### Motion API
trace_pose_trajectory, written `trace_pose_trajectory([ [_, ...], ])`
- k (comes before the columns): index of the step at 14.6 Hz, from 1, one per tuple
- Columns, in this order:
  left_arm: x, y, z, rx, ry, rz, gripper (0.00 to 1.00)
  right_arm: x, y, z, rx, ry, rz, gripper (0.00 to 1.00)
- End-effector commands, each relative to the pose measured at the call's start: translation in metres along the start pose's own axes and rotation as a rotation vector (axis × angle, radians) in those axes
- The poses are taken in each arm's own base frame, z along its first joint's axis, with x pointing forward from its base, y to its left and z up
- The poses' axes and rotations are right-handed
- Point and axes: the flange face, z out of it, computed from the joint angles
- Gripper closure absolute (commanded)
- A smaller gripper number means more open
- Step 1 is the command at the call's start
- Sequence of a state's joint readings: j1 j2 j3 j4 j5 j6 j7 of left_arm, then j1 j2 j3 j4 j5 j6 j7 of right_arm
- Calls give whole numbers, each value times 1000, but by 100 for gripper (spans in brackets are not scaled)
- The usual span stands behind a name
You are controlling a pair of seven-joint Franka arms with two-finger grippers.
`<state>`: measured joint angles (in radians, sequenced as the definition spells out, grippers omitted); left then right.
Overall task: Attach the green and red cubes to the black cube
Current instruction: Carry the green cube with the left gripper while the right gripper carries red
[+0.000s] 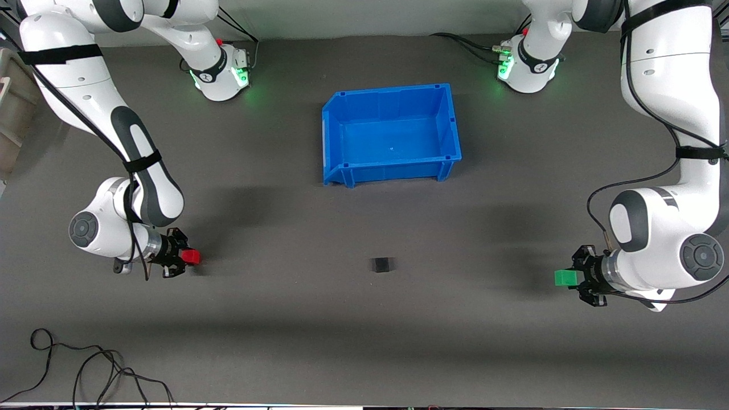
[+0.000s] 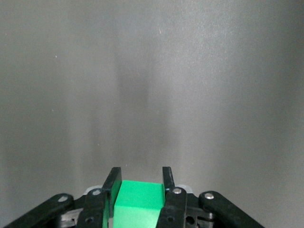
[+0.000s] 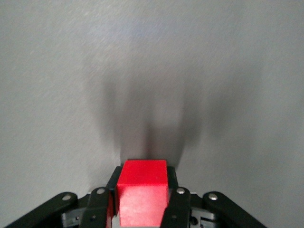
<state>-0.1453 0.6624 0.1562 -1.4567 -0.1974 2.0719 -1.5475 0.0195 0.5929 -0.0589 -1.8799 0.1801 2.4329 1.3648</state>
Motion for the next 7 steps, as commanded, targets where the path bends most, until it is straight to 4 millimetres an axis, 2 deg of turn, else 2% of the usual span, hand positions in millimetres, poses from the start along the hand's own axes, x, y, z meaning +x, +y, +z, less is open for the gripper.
trace_pose_trajectory([
  [1, -33, 6, 4, -10, -19, -48, 100, -18, -7, -16, 24, 3, 9, 100],
  [4, -99, 4, 26, -50, -61, -118, 100, -25, -30, -45, 28, -18, -1, 100],
  [6, -149, -9, 49, -30, -57, -85, 100, -38, -37, -61, -19, -89, 10, 100],
  [7, -168, -15, 59, -17, -54, -63, 100, -56, -43, -71, -19, -111, -40, 100],
])
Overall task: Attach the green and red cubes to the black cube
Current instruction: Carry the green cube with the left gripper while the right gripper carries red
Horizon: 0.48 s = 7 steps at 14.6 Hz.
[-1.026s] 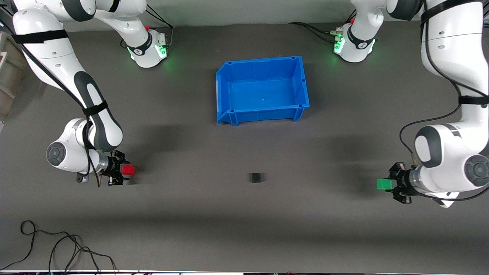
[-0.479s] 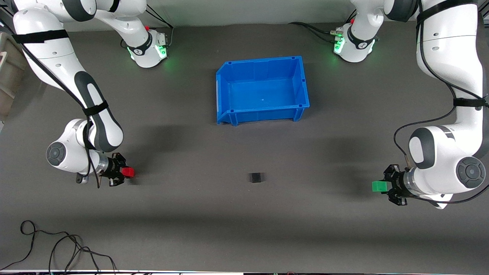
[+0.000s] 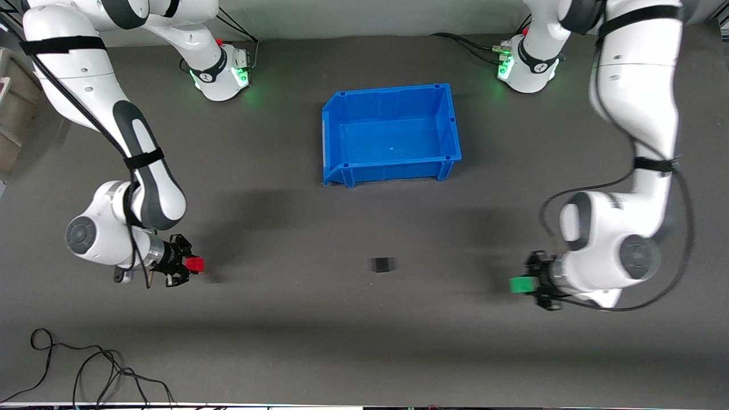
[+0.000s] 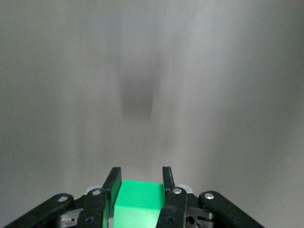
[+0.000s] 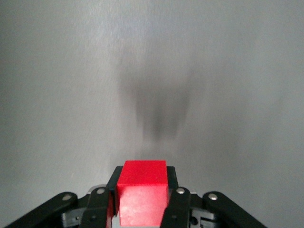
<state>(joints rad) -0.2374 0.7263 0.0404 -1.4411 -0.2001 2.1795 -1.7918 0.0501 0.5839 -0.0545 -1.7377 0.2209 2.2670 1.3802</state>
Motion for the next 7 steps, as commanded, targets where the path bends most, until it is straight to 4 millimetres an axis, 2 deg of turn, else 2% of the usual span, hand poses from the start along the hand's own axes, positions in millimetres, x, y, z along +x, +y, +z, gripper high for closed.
trace_pose_trajectory([
  [1, -56, -16, 29, 16, 13, 13, 100, -49, -14, -23, -22, -79, -76, 100],
  [3, -84, -21, 45, -18, 4, -37, 100, -82, -15, -24, -12, -178, -18, 100],
  [5, -119, -29, 65, -71, -16, -58, 100, -93, -19, -29, 4, -241, 43, 100],
  [7, -151, -49, 92, -81, -18, -31, 100, -132, -17, -19, -15, -235, 57, 100],
])
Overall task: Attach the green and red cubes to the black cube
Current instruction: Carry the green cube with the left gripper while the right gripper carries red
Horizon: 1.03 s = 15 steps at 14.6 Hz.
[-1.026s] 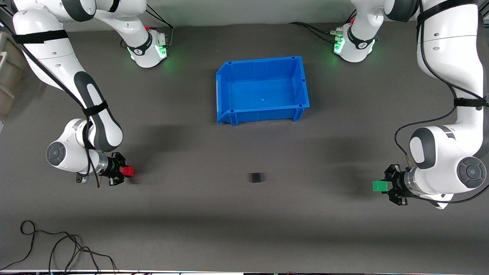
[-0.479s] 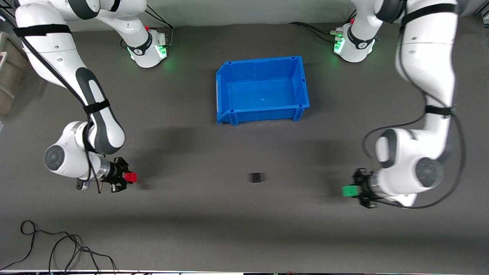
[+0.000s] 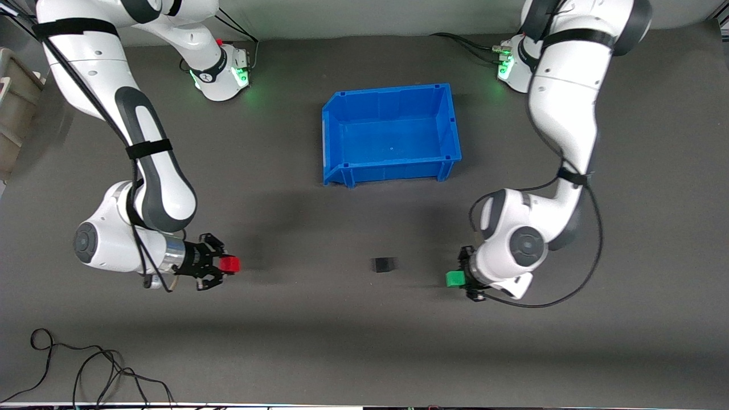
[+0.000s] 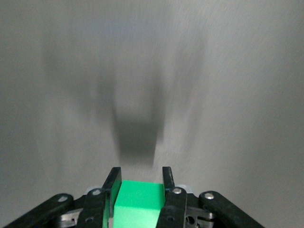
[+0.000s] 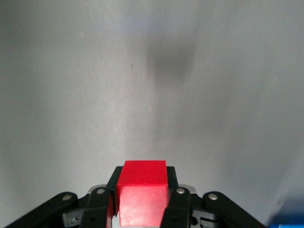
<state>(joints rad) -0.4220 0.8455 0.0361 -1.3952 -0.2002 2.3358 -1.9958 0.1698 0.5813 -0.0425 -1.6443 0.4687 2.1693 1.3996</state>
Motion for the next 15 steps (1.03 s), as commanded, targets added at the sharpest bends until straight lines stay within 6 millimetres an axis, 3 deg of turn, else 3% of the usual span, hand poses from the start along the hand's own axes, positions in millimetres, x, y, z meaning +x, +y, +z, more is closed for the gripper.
trace_pose_trajectory([
  [1, -39, -17, 26, -26, 1, -12, 100, -44, -3, 18, -8, -15, 46, 100],
  [4, -69, -33, 23, -31, -10, -28, 100, -88, -2, 50, 28, 9, 99, 100],
  [7, -83, -43, 23, -30, -13, -27, 100, -133, 1, 90, 49, 36, 147, 100],
  [11, -94, -55, 30, -21, -6, -20, 100, -182, 1, 120, 90, 162, 182, 100],
  [15, -102, -67, 38, -6, 20, 14, 100, -218, 8, 141, 110, 184, 223, 100],
])
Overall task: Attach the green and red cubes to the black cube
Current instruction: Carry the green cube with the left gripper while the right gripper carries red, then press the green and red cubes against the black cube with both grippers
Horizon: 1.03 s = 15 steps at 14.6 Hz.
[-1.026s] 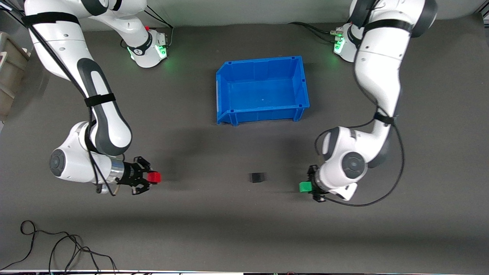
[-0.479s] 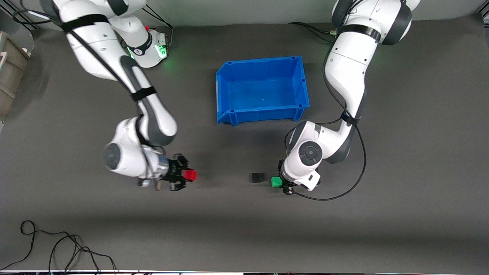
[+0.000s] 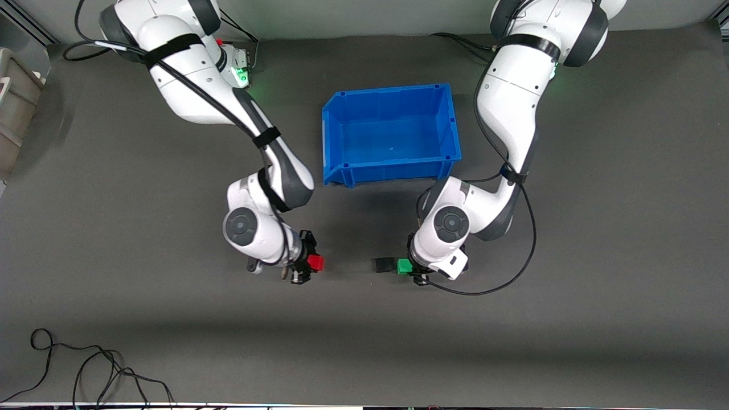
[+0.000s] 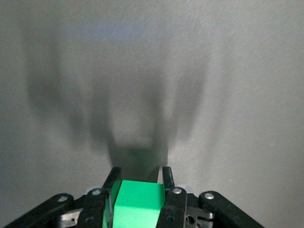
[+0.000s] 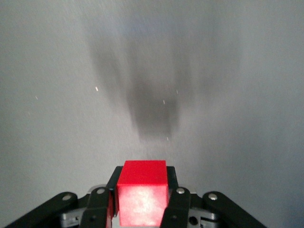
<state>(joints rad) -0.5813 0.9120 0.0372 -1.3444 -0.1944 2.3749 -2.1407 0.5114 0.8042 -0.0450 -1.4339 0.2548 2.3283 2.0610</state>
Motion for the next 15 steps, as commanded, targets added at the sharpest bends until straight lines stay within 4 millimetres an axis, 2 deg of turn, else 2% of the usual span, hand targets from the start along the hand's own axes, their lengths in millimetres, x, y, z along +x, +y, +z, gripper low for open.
trace_pose_trajectory([
  [1, -7, -4, 2, -6, 28, -2, 100, -28, 5, 9, 24, 16, 44, 100],
  [3, -12, -10, 5, -3, 31, 10, 100, -42, 17, 16, 18, 18, 51, 100],
  [8, -10, -9, 7, -2, 35, 9, 100, -82, 47, 15, 51, 42, 67, 100],
  [10, -10, -9, 9, -7, 31, 7, 100, -89, 58, 24, 81, 89, 76, 100],
  [13, -7, -7, 14, -12, 35, -31, 100, -90, 55, 38, 92, 102, 75, 100],
  [15, -9, -8, 16, -11, 38, -30, 100, -98, 39, 44, 119, 76, 77, 100],
])
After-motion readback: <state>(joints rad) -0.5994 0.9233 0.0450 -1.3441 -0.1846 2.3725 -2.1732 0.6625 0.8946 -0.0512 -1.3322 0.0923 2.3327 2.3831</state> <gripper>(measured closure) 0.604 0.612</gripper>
